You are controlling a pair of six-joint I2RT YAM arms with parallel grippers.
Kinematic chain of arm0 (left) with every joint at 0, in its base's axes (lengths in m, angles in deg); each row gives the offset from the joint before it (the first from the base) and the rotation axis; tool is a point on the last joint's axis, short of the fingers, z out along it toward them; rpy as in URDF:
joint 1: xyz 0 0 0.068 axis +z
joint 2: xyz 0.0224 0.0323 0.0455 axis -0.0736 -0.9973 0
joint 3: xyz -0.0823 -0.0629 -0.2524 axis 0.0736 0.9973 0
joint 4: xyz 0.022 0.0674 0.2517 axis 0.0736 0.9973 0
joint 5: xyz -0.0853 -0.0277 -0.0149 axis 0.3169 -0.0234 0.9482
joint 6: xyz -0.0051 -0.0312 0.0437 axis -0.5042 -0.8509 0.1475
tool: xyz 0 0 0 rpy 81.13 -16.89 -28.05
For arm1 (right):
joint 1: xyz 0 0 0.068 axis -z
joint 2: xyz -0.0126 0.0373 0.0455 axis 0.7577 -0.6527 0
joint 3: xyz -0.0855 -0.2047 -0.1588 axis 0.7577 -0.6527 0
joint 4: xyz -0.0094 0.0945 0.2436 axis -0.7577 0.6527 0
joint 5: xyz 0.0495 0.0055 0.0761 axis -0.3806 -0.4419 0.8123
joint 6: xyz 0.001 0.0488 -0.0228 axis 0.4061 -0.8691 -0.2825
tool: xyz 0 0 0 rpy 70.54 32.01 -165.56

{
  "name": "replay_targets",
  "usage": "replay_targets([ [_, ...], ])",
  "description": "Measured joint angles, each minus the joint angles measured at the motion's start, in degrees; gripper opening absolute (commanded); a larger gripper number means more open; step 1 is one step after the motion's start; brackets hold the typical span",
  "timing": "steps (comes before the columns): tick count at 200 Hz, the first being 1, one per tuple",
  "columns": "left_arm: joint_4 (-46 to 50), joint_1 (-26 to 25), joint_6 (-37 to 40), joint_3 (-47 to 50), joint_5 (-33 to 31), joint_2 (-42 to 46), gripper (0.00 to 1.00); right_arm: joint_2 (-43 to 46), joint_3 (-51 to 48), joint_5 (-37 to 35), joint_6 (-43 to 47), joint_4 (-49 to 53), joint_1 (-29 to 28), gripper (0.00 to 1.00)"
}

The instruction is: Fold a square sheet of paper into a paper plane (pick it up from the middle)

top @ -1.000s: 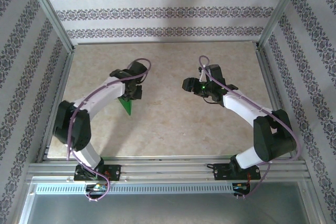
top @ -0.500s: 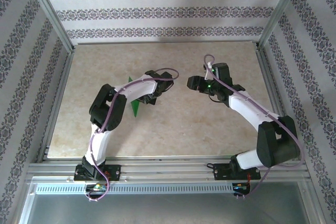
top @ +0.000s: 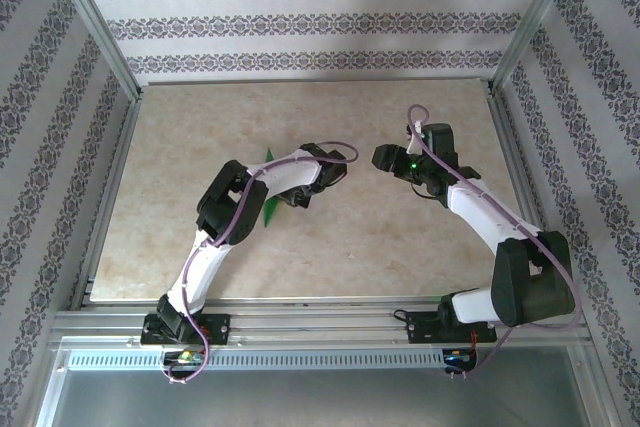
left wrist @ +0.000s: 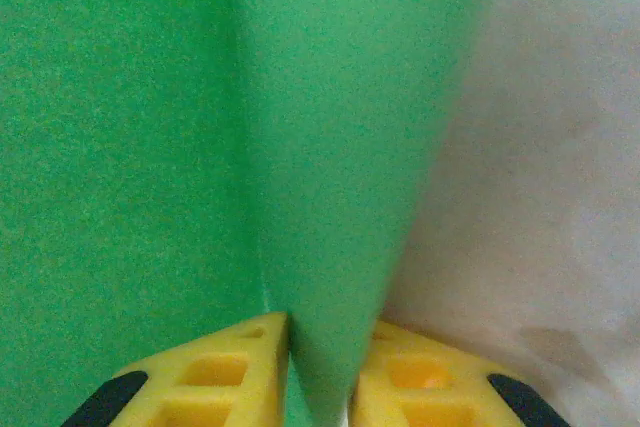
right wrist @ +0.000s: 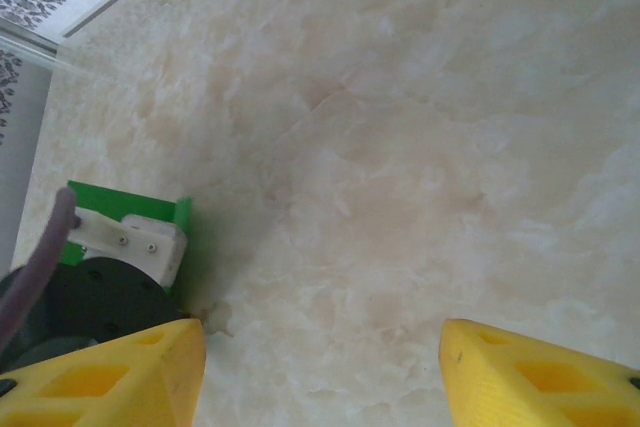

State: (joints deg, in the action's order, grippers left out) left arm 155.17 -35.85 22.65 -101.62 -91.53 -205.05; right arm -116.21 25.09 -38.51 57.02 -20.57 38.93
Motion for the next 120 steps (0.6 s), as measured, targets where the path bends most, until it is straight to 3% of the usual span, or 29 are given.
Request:
replay_targets([
  [63,0.59,-0.83,-0.42,-0.37,1.36,0.39,0.34,-0.04,-0.50,0.24,-1.86,-1.57,0.00,0.64],
  [120,-13.16,-6.12,-1.64,7.87,22.10,13.03,0.52,3.08,-4.11,-0.02,-5.38,-2.21,2.25,0.69],
])
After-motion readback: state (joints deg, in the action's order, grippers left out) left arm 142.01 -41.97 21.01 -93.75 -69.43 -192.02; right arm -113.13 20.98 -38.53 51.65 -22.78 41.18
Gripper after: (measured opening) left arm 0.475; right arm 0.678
